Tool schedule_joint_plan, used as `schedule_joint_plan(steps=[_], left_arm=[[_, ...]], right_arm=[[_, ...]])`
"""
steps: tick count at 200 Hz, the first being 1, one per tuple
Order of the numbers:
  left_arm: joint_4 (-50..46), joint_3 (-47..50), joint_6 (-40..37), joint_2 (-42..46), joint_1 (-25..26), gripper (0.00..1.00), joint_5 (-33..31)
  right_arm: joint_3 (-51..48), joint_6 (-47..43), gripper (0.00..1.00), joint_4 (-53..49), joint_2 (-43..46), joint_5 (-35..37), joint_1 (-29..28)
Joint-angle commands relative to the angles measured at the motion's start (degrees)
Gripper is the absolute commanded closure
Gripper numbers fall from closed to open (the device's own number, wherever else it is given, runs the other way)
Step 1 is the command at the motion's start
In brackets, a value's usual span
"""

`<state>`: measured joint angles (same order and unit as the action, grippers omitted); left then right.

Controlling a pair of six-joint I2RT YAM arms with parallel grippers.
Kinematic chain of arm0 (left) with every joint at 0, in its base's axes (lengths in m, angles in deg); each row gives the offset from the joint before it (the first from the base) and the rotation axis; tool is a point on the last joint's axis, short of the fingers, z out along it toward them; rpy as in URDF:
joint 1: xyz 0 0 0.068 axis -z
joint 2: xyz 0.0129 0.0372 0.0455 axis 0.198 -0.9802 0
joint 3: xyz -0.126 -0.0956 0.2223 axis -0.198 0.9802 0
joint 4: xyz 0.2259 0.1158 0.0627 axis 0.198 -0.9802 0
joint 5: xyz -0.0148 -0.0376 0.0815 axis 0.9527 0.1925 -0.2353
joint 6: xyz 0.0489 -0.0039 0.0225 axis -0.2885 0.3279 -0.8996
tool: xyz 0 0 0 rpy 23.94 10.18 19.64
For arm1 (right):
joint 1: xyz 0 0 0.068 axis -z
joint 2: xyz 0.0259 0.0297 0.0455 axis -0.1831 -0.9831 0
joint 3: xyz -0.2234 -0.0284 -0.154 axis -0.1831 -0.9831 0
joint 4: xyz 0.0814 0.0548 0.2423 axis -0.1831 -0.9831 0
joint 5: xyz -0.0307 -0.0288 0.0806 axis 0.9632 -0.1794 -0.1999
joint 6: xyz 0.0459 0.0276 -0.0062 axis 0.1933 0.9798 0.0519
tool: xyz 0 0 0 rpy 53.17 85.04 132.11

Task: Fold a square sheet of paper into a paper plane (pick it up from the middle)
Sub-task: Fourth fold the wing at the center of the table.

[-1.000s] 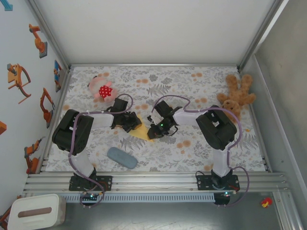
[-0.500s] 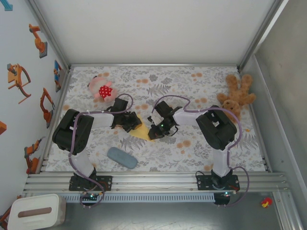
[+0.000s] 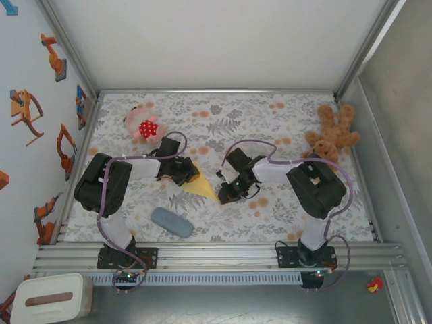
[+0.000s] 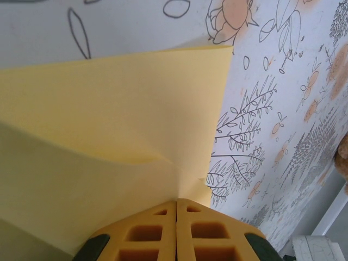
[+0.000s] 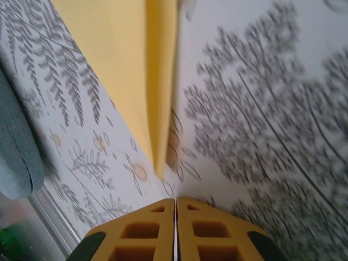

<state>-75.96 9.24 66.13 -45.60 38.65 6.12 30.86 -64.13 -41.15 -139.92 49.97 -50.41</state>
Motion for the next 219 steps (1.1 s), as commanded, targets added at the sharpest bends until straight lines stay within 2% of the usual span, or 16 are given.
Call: schedule_joint_plan(steps=[1, 27, 90, 177, 219], left_arm=[[-5.9, 0.6, -0.2, -2.9, -0.6, 0.94, -4.1], [-5.7, 0.2, 0.0, -2.6, -0.3, 0.94, -3.9], [-5.9, -0.3, 0.4, -2.1, 0.2, 0.94, -3.7], [-5.7, -2.5, -0.5, 0.3, 0.6, 0.94, -2.9], [-3.4, -2.0, -1.5, 4.8, 1.4, 0.92, -2.7]], right_arm=[[0.2, 2.1, 0.91, 1.3, 4.9, 0.2, 0.7], [3.3, 4.3, 0.92, 4.6, 4.7, 1.6, 0.3], [11.3, 5.3, 1.0, 6.4, -3.8, 4.0, -2.2], [11.0, 5.2, 1.0, 4.6, -8.3, 7.6, -2.2], [10.7, 5.2, 1.0, 2.2, -9.4, 10.8, -2.2]])
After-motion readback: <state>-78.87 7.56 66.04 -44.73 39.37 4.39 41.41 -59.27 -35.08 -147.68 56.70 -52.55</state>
